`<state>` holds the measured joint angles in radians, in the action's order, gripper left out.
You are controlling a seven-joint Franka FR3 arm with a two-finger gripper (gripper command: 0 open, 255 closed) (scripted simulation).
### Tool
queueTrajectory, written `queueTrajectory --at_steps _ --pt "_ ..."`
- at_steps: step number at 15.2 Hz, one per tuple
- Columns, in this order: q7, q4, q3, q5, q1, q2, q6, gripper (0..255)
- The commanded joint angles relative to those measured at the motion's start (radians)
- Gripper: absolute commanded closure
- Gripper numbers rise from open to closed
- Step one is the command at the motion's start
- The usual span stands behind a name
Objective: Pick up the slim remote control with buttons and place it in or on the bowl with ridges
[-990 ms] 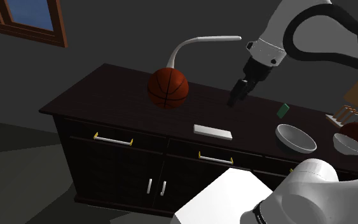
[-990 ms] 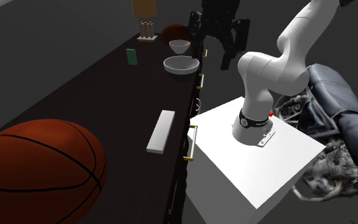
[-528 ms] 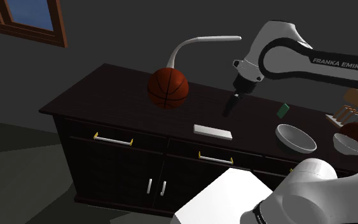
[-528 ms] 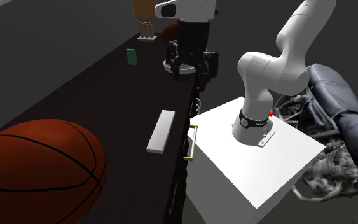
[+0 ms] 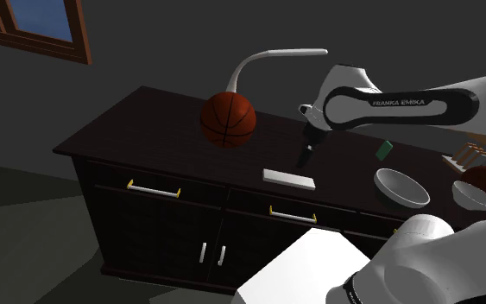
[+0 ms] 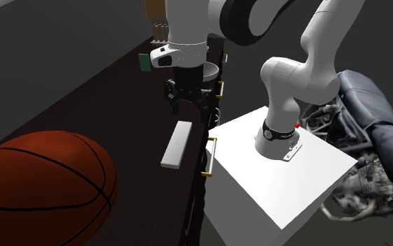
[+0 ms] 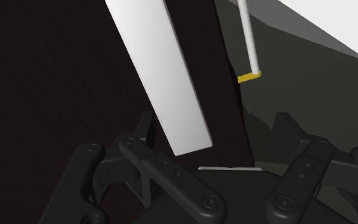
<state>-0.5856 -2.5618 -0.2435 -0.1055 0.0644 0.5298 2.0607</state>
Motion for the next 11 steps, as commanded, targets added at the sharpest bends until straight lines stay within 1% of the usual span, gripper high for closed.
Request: queueTrajectory --at_steps 1,5,11 --pt "-0.068 -0.003 -0.032 -0.007 0.011 -0.077 0.071 0" --pt "-0.208 0.015 -0.091 -0.002 0.033 -0.232 0.186 0" --pt "-0.225 -0.016 -0.102 0.01 0.038 -0.289 0.271 0"
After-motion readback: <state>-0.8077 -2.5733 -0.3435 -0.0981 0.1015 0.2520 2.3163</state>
